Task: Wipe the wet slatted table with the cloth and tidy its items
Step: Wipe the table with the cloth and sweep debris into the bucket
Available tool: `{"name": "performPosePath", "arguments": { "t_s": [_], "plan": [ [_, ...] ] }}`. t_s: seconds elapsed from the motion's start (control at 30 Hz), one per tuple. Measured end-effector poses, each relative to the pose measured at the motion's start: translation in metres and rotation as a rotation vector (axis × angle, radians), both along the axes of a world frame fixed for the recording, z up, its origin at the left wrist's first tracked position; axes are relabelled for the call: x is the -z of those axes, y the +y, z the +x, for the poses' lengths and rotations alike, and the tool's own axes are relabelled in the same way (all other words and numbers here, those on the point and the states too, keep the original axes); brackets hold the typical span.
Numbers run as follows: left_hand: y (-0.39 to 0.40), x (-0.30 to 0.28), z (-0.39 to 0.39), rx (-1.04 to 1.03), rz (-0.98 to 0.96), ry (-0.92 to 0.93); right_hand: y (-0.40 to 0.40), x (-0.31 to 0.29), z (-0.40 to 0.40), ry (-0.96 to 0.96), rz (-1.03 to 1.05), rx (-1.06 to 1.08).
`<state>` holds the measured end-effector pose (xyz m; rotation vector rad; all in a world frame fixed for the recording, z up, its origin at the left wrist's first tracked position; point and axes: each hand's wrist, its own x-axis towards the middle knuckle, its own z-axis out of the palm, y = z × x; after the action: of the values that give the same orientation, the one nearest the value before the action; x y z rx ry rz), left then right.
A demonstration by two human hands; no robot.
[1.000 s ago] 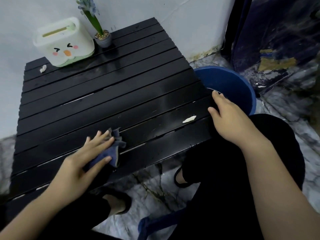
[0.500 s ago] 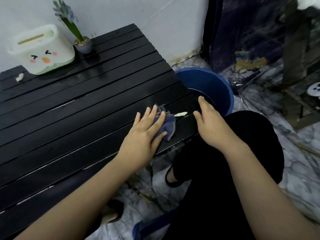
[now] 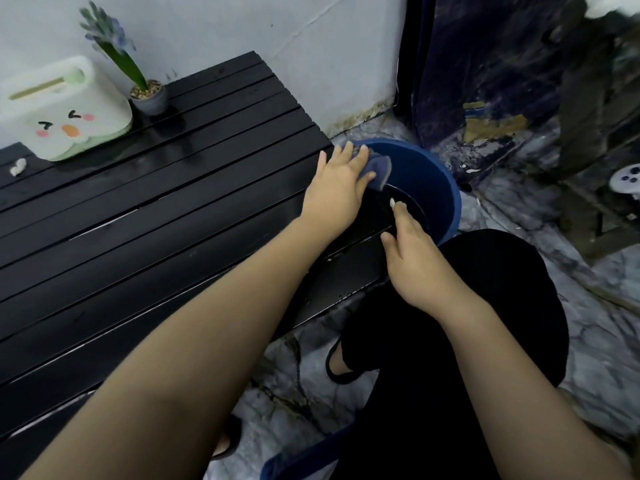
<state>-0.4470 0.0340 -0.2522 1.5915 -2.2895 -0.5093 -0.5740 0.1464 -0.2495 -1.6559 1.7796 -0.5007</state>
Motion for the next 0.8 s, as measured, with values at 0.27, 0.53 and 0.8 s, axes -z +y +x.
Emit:
{"name": "performPosePath", "arguments": {
  "t_s": [0.27, 0.53, 0.8],
  "plan": [
    [0.045, -0.041, 0.120, -0.099, 0.060, 0.460, -0.001, 0.000, -0.003, -0.025, 0.015, -0.023],
    [0.216, -0.038, 0.285, -0.106, 0.165, 0.209, -0.005, 0.000, -0.002, 0.020, 0.020, -0.020],
    [0.211, -0.008, 0.232, 0.074, -0.055, -0.182, -0.007, -0.002, -0.001, 0.047, 0.026, 0.014]
  ]
}}
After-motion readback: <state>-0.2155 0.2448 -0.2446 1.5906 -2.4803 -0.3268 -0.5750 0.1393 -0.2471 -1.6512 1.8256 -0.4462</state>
